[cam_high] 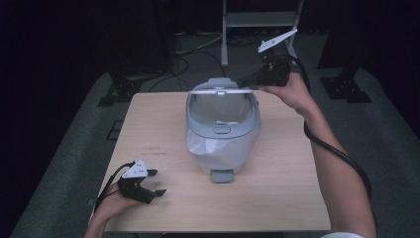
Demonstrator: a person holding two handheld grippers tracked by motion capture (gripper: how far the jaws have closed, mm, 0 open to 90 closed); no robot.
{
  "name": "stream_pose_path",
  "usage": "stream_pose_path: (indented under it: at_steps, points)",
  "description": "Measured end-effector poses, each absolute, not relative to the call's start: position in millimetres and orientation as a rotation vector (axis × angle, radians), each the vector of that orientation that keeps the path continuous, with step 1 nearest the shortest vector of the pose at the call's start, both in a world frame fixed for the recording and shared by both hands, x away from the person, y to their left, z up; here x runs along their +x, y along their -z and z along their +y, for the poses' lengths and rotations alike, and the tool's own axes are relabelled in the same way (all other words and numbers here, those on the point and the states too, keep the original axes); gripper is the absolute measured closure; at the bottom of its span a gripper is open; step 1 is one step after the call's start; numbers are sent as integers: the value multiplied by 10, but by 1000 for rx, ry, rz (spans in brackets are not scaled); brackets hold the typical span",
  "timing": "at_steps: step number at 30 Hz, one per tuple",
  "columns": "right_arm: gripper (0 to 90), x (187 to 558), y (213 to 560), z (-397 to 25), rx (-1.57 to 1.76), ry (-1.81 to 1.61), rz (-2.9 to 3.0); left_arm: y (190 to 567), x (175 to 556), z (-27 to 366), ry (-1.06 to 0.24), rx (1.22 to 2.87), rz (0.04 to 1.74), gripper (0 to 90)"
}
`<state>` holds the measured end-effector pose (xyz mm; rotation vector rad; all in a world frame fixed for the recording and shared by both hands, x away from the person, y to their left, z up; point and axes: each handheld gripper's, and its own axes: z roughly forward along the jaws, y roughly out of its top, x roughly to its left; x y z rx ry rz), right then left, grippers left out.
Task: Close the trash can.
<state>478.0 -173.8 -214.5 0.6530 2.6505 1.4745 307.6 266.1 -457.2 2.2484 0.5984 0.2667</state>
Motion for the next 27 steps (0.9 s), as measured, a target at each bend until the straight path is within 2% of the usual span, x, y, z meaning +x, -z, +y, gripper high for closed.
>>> stream_pose_path:
  at_steps: [27]
  points:
    - [897, 4432, 2154, -1346, 468, -1363, 2775, 4574, 3074, 2640, -267, 2261, 590, 181]
